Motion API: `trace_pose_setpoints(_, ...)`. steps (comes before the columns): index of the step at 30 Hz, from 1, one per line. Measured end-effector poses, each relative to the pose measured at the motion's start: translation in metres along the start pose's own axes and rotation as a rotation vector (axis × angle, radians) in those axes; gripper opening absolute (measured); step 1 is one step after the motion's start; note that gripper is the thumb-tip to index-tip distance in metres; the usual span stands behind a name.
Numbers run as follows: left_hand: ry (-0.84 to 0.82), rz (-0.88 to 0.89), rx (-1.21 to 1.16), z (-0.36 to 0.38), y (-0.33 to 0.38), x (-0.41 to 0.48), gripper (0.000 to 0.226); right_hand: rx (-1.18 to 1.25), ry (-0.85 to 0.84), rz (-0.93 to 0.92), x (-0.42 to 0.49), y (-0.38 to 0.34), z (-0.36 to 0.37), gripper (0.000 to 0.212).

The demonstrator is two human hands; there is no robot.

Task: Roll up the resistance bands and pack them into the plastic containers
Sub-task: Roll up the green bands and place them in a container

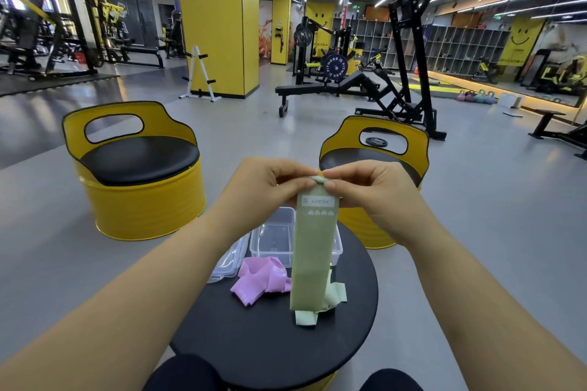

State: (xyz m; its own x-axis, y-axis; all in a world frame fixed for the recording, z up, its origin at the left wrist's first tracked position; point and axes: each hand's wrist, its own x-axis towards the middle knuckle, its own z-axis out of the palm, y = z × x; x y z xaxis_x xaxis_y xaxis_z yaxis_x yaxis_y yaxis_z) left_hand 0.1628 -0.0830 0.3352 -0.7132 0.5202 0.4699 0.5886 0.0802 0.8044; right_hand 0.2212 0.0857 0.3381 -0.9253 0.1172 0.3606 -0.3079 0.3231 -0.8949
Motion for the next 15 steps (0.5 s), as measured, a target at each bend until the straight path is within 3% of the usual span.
trace_pose_setpoints(15, -0.121, -0.077, -0.128, -0.012, 0.003, 0.0, 0.023, 0.077, -0.071, 0.009, -0.003, -0.006, 0.0, 0.015)
